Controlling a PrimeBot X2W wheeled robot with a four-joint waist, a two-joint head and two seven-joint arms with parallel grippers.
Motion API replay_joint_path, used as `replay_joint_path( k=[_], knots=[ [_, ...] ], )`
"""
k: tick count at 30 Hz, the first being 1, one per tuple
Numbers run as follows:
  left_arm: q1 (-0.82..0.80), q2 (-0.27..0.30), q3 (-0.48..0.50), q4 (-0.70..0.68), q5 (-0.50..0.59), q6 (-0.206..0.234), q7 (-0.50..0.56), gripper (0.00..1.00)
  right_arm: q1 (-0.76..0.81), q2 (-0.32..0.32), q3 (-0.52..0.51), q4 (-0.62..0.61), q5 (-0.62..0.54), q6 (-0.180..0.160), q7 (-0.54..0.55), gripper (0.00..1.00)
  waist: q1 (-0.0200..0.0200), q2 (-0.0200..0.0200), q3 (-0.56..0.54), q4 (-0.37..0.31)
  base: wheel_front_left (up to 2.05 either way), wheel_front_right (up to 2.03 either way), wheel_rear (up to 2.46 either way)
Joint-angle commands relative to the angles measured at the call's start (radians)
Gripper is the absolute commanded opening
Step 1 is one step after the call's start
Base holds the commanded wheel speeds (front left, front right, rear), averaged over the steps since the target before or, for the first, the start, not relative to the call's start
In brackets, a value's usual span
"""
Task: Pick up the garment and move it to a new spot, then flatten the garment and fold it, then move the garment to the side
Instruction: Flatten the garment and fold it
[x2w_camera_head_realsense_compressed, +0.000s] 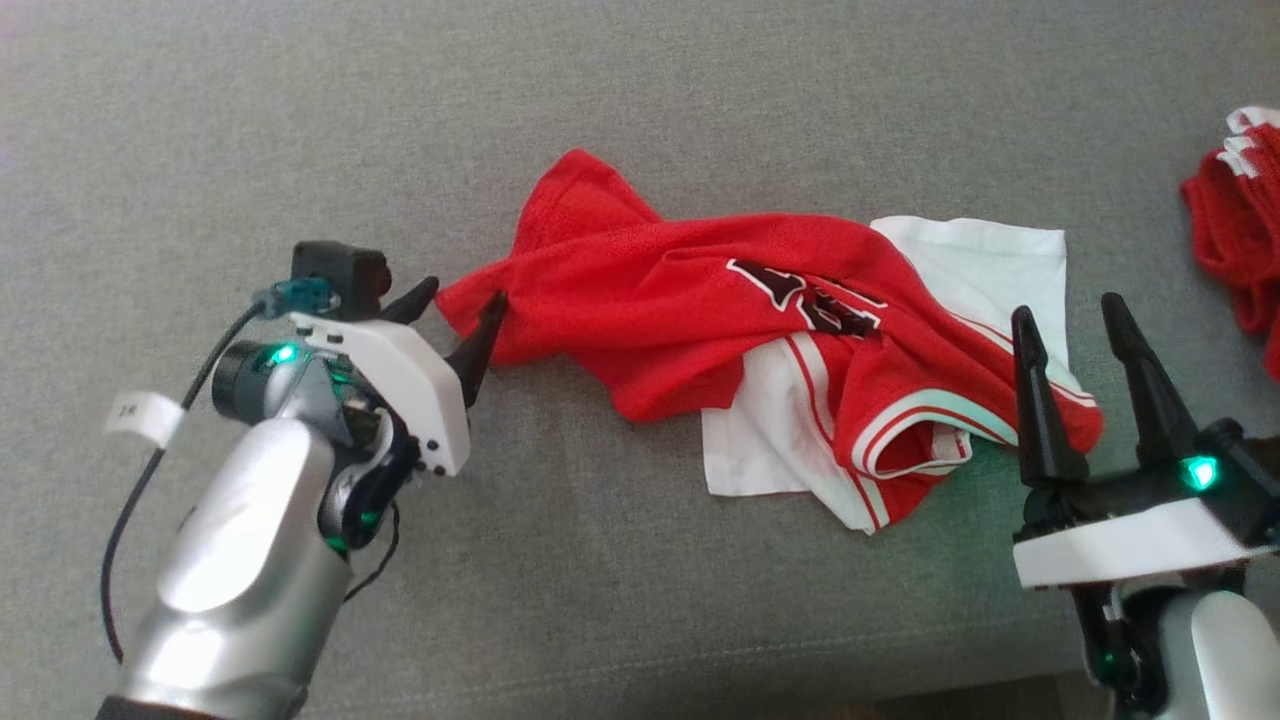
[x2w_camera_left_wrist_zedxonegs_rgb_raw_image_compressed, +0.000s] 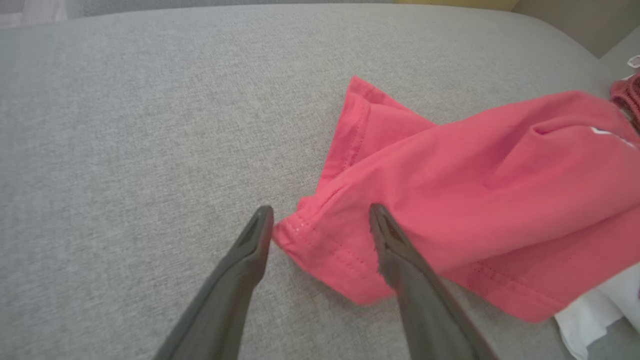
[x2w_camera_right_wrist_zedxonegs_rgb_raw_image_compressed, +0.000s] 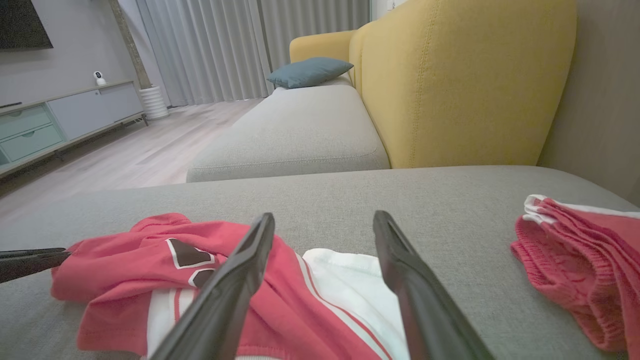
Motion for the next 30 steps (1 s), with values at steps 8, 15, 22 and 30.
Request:
replay_joint_path(
  k=[8, 15, 22, 30],
  knots=[
    [-0.089, 0.016, 0.008, 0.058, -0.015, -0.016, 0.043, 0.5, -0.044, 0.002, 0.028, -0.019, 0.016, 0.004, -0.013, 1.0, 0.0, 0.0, 0.021, -0.014, 0.0, 0.0, 0.0],
    [-0.109, 0.019, -0.006, 0.095, 0.003, -0.02, -0.002, 0.0, -0.052, -0.004, 0.009, -0.009, 0.026, 0.004, -0.017, 1.0, 0.0, 0.0, 0.025, -0.017, 0.0, 0.0, 0.0],
    [-0.104, 0.023, -0.008, 0.1, 0.007, -0.015, -0.034, 0.0, -0.1, -0.071, -0.024, 0.043, 0.032, 0.004, 0.055, 1.0, 0.0, 0.0, 0.018, -0.012, 0.0, 0.0, 0.0],
    [-0.104, 0.016, -0.03, 0.062, 0.025, -0.004, -0.06, 0.0, -0.263, -0.219, -0.014, 0.282, 0.119, 0.004, 0.23, 1.0, 0.0, 0.0, 0.046, 0.033, 0.0, 0.0, 0.0]
  ],
)
